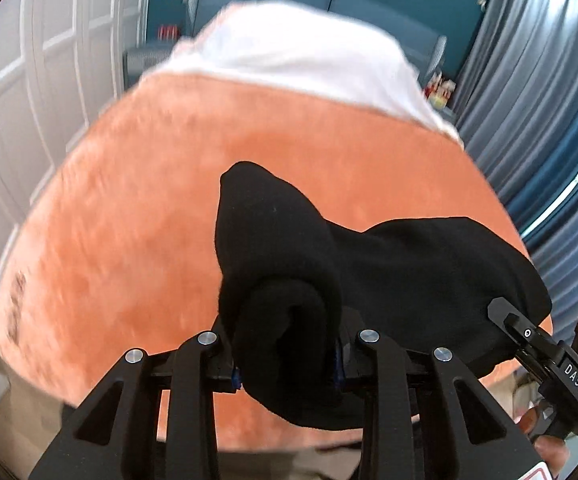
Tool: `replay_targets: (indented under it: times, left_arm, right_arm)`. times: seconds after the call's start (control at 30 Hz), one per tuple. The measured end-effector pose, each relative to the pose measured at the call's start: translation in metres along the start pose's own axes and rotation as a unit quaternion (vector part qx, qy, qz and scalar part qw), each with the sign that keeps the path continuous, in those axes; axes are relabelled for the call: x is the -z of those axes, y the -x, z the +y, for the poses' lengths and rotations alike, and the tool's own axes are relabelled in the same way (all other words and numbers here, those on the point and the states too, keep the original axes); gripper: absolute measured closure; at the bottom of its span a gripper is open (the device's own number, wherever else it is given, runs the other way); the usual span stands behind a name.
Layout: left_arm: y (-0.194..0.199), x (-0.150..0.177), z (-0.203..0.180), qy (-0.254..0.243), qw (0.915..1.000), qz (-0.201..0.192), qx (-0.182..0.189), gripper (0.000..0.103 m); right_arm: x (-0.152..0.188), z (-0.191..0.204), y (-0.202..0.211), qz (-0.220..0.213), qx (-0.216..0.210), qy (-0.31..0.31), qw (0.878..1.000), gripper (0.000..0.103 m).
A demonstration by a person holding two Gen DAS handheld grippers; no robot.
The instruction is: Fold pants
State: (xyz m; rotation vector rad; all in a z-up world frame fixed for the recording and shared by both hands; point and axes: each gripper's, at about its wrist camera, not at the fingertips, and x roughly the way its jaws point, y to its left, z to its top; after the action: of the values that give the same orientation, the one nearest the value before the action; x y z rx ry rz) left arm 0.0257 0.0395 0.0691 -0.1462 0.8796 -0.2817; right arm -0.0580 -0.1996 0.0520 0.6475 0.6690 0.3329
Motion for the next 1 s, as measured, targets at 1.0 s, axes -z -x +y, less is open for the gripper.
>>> replay_targets:
  times: [1.0]
  left_arm:
    - [-0.020,-0.307,-0.024,-0.064,0.9551,-0.287,0.036,0.073]
  right_arm:
    - [-0.300,0.077,-0.088,-0.264,-0.090,0.166,0.946,0.068]
